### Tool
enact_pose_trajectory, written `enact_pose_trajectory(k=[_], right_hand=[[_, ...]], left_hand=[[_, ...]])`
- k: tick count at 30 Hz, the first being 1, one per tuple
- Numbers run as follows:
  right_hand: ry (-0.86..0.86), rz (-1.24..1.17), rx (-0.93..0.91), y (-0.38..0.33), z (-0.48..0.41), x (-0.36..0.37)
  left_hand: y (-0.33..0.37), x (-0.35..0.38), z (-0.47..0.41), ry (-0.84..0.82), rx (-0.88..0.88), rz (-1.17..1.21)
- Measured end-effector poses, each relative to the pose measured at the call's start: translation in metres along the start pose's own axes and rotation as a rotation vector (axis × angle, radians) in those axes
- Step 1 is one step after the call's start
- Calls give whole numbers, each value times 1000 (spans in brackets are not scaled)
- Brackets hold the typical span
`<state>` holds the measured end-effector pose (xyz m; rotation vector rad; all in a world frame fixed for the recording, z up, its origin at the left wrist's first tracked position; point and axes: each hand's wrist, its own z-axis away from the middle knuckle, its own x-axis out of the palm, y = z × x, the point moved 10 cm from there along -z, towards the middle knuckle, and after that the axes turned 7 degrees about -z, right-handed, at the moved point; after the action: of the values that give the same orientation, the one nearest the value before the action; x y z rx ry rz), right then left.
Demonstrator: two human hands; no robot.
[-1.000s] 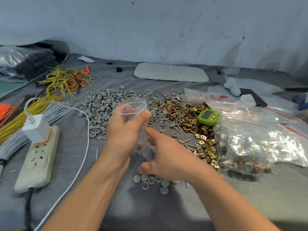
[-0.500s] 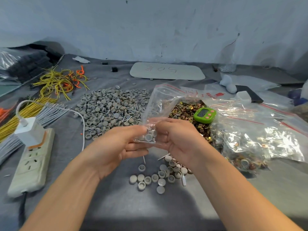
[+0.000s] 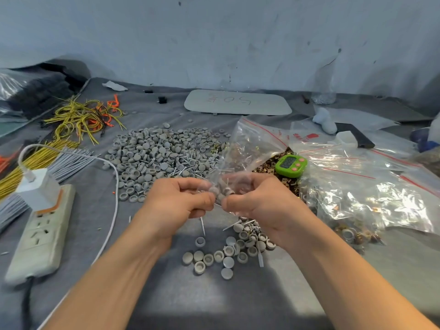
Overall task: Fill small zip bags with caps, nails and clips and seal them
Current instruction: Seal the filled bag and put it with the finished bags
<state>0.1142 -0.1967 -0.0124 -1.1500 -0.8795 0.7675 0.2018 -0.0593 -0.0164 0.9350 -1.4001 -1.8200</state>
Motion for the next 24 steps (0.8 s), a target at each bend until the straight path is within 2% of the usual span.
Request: enact_pose_trajectory(k=[6, 12, 19, 24], right_hand=[[-124, -207, 56, 0, 3, 2], [-24, -270, 138, 4, 1, -9], [18, -282, 165, 9, 2, -12], [31, -277, 124, 7, 3, -12]], left_hand=[[-5, 16, 0, -178, -96, 133], [-5, 21, 1, -237, -106, 178], [-1, 23, 5, -285, -109, 258], [2, 25, 7, -309, -30, 123]])
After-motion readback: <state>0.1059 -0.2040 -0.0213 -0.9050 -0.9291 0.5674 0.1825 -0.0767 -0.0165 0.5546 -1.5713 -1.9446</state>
